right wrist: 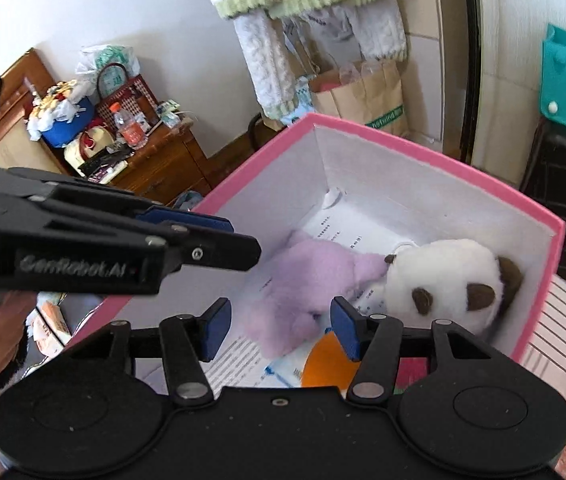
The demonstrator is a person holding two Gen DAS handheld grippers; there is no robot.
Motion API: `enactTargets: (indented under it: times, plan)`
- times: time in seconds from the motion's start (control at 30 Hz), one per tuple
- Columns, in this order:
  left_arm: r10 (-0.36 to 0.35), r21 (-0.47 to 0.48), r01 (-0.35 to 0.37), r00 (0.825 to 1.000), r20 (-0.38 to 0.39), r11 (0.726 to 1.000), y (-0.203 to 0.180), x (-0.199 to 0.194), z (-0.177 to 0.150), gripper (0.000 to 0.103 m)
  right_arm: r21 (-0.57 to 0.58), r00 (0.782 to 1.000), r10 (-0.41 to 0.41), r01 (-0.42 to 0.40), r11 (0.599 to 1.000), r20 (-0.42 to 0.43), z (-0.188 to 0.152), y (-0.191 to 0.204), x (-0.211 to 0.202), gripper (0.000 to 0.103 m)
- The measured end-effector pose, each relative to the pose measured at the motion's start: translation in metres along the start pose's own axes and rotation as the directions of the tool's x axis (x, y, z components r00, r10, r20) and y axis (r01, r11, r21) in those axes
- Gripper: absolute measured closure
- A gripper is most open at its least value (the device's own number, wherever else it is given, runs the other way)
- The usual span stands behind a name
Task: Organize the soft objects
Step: 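Lower the lilac bear into the box beside the cat and open both grippers, then withdraw both tools up and away from the box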
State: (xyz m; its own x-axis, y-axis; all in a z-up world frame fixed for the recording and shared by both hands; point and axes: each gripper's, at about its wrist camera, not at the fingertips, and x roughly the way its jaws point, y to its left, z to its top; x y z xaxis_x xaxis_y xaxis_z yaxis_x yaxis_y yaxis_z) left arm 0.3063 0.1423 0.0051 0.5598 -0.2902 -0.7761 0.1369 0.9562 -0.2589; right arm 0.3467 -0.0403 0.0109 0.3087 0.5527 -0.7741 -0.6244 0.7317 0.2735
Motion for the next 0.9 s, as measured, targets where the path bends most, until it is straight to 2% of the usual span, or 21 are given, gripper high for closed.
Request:
enactTargets:
  times: [0.27,0.53,0.83,0.9]
  plan:
    - [0.029,0.076,-0.031,0.999,0.031,0.997,-0.023,-0.038,-0.017,0.077,-0.087,0.997,-0.026,0.033,0.996,0.073,-0.025,0.019,-0.055,0.043]
    - [0.019,0.153,-0.021,1.0,0.017,0.988,-0.051,-0.078,-0.037,0.075,-0.14,0.99,-0.042,0.061,0.988,0.135,-0.048,0.041,-0.109,0.043]
    - [0.002,0.226,-0.004,1.0,0.012,0.974,-0.085,-0.129,-0.065,0.068,-0.178,0.98,-0.03,0.066,0.982,0.198,-0.082,0.061,-0.173,0.042]
    - [0.014,0.252,-0.021,0.999,0.028,0.968,-0.095,-0.14,-0.074,0.062,-0.18,0.978,-0.029,0.068,0.981,0.207,-0.091,0.063,-0.186,0.042]
